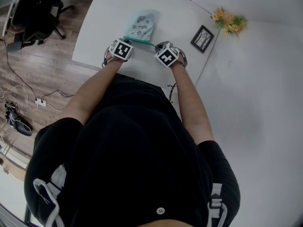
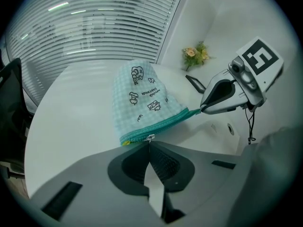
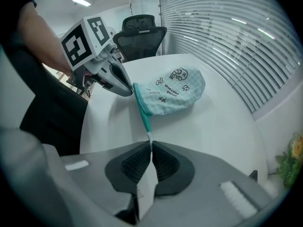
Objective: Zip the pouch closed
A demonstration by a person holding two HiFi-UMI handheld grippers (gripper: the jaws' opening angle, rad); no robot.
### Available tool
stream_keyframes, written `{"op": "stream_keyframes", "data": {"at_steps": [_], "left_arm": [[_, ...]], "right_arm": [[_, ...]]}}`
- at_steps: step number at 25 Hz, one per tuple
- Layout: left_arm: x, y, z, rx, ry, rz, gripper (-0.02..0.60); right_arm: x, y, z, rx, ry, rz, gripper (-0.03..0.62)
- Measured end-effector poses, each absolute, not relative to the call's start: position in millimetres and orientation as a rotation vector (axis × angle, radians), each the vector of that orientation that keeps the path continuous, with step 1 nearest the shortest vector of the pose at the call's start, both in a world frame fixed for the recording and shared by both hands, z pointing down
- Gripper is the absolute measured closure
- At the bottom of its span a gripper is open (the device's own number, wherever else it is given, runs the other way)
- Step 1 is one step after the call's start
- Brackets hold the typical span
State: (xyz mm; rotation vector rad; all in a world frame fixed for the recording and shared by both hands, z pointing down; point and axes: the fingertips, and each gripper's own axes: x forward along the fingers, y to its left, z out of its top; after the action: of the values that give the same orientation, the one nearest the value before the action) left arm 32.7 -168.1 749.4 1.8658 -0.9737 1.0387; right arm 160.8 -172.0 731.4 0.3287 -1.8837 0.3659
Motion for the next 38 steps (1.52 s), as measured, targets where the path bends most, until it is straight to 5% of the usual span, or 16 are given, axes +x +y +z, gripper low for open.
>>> {"op": "stream_keyframes", "data": {"at_steps": [25, 30, 38], "left_arm": [[0, -162, 769, 1.885, -0.971, 1.063, 0.571], [9, -149, 759, 1.954, -0.884, 1.025, 0.403], [-17, -143, 716, 2.035, -0.952, 0.915, 0.362]], "right_arm": [[204, -161, 743, 0.433, -1.854, 0.444, 0.585], [198, -159, 742, 0.419, -1.862, 0.422, 0.583], [188, -153, 724, 0.418, -1.944, 0.434, 0.583]]}}
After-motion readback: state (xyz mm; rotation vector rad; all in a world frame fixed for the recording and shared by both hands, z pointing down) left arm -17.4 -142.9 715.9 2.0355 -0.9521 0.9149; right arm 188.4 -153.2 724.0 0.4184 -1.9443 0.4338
